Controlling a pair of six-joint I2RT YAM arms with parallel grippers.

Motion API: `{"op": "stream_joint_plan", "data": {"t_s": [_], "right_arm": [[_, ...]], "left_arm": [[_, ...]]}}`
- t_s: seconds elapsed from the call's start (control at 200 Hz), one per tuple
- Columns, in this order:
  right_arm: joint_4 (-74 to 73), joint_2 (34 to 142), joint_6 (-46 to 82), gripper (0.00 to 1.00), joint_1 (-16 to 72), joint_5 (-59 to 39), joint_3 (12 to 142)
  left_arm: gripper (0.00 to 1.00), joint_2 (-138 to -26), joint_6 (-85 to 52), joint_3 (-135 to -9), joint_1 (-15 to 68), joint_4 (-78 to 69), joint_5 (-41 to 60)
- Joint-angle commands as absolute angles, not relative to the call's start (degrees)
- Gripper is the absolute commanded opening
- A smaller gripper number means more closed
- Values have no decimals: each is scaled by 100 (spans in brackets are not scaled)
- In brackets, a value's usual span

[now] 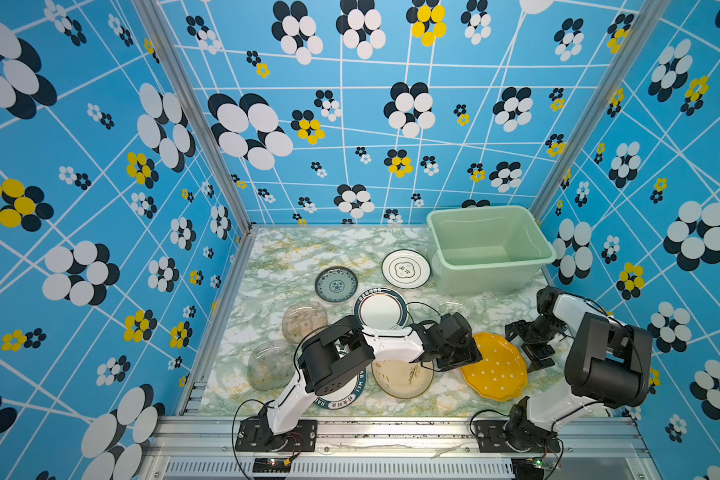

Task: Place the plates into the plastic bin on the countertop
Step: 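Grip the yellow plate rim with the left gripper and tilt it upright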

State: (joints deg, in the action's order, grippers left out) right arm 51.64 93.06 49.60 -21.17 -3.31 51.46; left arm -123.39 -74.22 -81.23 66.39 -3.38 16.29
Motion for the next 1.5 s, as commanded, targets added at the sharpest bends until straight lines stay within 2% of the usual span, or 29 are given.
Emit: {"op": "stream_joint_plan", "data": {"t_s": [0.0,0.69,0.95,0.979,1.279,1.494], "right_arm": [[5039,9556,5151,99,-2039,-949,4843],[4966,9624,5142,99,-2039,-1046,4877],[4935,9635,5140,99,-2039,-1098,4884],[4933,9631,5135,99,-2039,-1099,4887],[5045,9582,5137,99,-2039,-1107,5105],[5525,9464,4956,99,-2039,-853,5556]], "left_arm": [[74,-12265,-7466,-8080,6837,-1803,1824],[59,-12219,-7603,-7875,6873,-2620,1838],[44,-12216,-7609,-7871,6873,-2543,1811],[38,-12208,-7607,-7858,6873,-2524,1811],[17,-12057,-7550,-7731,6871,-2309,1688],[5,-11906,-7412,-7686,6858,-2134,1627]]}}
